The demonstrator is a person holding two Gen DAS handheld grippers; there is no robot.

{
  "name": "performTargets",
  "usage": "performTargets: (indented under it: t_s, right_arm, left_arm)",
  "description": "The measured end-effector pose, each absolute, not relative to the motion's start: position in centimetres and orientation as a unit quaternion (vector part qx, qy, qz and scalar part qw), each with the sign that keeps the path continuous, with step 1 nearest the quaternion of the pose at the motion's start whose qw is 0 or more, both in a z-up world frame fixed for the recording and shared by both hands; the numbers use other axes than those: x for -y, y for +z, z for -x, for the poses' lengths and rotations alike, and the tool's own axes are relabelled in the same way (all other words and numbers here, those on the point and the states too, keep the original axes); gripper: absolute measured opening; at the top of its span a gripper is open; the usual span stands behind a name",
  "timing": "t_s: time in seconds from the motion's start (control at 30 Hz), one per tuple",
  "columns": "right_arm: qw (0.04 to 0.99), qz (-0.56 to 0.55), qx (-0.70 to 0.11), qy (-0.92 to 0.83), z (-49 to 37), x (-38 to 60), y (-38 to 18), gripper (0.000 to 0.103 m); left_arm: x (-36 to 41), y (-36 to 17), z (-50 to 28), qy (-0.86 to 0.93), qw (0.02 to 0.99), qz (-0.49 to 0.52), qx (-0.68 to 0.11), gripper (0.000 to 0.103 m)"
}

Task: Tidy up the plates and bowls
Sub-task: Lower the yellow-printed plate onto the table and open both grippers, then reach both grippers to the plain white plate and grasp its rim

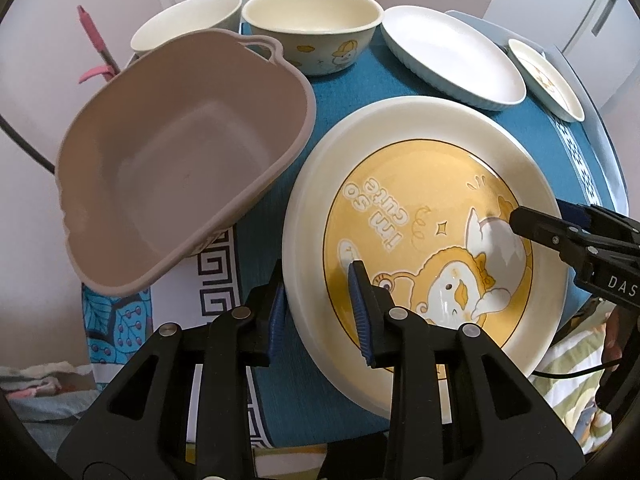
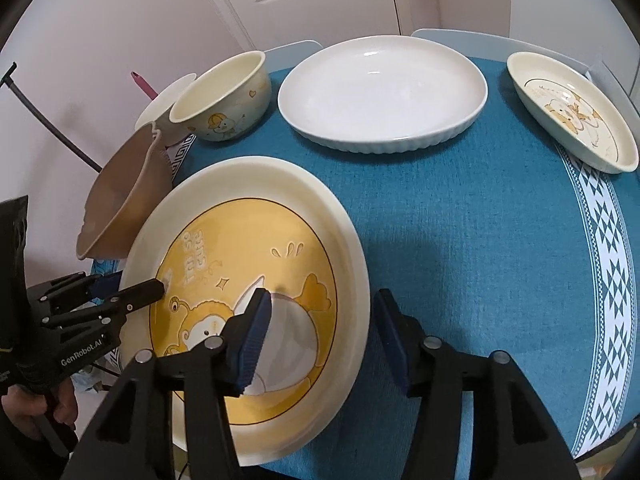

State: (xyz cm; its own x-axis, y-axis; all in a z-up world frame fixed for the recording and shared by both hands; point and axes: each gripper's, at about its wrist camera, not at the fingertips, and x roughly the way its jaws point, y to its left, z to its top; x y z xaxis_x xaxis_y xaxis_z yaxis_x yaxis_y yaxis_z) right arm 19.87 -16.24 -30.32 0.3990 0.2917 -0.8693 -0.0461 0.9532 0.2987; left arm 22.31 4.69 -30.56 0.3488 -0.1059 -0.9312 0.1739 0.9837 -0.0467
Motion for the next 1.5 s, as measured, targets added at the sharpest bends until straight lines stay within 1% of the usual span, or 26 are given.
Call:
performTargets:
  t_s: [0.23,0.3,0.33,0.37,0.4,0.43,0.47,0.63,0.7,0.73,0.9,1.07,1.17,1.3,1.4,1.5]
  right_arm:
    - [0.834,-0.119,-0.528,0.107,-19.6,16.3,-29.9,0.049]
    - [0.837,-0.12,-0.524,0.108,-19.3,16.4,-29.6,0.049]
    - [0.839,-0.121,-0.52,0.108,-19.2,16.4,-29.4,0.05]
    - [0.84,-0.122,-0.517,0.107,-19.1,16.4,-29.2,0.052]
    - [0.841,-0.122,-0.515,0.107,-19.0,16.4,-29.0,0.062]
    - [0.843,-0.123,-0.512,0.107,-18.9,16.4,-28.7,0.075]
    - [0.845,-0.124,-0.509,0.107,-18.4,16.6,-28.4,0.082]
    - [0.855,-0.114,-0.496,0.099,-17.9,16.8,-26.6,0.084]
    - [0.86,-0.107,-0.489,0.097,-17.7,16.8,-24.9,0.095]
    - [0.864,-0.104,-0.483,0.097,-17.7,17.0,-23.8,0.103]
    - [0.897,-0.084,-0.425,0.087,-18.1,18.2,-18.6,0.103]
    - [0.92,-0.081,-0.374,0.084,-19.2,20.4,-14.9,0.103]
    - [0.924,-0.075,-0.365,0.082,-20.2,21.8,-14.2,0.103]
    - [0.925,-0.053,-0.365,0.087,-22.3,23.9,-14.1,0.103]
    - [0.911,-0.033,-0.398,0.104,-24.8,25.9,-14.4,0.103]
    - [0.902,-0.029,-0.412,0.125,-26.8,27.9,-14.6,0.103]
  left_arm:
    - [-4.8,-29.7,-21.1,-0.069,0.83,-0.031,-0.553,0.027]
    - [-5.1,-29.4,-20.9,-0.065,0.833,-0.026,-0.549,0.034]
    - [-5.2,-29.1,-20.8,-0.062,0.835,-0.023,-0.547,0.056]
    - [-5.4,-28.8,-20.5,-0.059,0.838,-0.02,-0.542,0.089]
    - [-5.5,-28.5,-20.4,-0.058,0.842,-0.017,-0.536,0.098]
    - [-5.7,-27.9,-20.0,-0.056,0.849,-0.014,-0.526,0.102]
    - [-5.7,-27.4,-19.8,-0.053,0.852,-0.014,-0.52,0.102]
    - [-5.9,-25.2,-19.4,-0.056,0.852,-0.012,-0.52,0.102]
    - [-5.8,-23.3,-19.4,-0.059,0.859,-0.007,-0.509,0.102]
    - [-5.9,-22.2,-19.4,-0.062,0.863,-0.004,-0.501,0.102]
    - [-4.5,-16.4,-20.7,-0.072,0.895,-0.009,-0.441,0.102]
    - [-2.2,-13.8,-22.9,-0.077,0.903,-0.016,-0.423,0.102]
    - [-1.2,-13.4,-23.9,-0.081,0.902,-0.016,-0.424,0.102]
    - [0.0,-13.8,-25.9,-0.066,0.899,0.014,-0.432,0.102]
    - [1.1,-14.4,-26.9,-0.048,0.899,0.038,-0.434,0.102]
    - [2.7,-15.8,-28.8,-0.033,0.889,0.051,-0.454,0.102]
